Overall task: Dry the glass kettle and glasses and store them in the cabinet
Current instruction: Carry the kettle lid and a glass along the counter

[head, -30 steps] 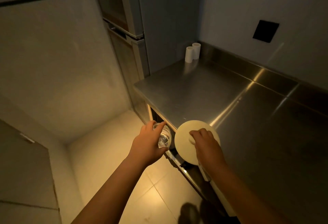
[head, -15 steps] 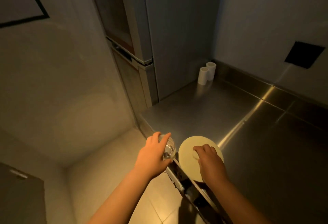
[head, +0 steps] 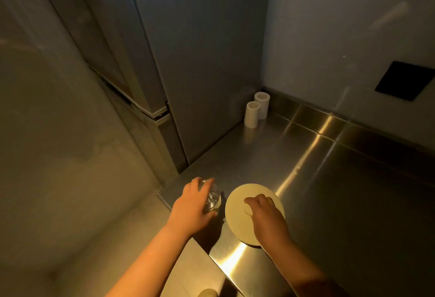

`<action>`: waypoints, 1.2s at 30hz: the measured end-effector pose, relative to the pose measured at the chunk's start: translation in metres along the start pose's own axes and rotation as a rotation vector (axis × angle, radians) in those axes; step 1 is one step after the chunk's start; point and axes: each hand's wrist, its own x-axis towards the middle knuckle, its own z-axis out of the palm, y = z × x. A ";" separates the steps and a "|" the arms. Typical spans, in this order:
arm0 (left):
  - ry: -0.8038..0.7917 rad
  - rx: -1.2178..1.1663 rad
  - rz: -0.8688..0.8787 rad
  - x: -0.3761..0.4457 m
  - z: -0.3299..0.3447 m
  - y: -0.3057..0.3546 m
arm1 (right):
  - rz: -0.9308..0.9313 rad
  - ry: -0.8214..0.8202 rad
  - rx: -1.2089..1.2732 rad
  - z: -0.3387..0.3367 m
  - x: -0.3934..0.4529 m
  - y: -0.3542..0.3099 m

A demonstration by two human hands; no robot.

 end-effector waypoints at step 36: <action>-0.190 0.103 0.474 0.108 0.003 -0.058 | 0.455 0.032 0.038 0.014 0.029 -0.045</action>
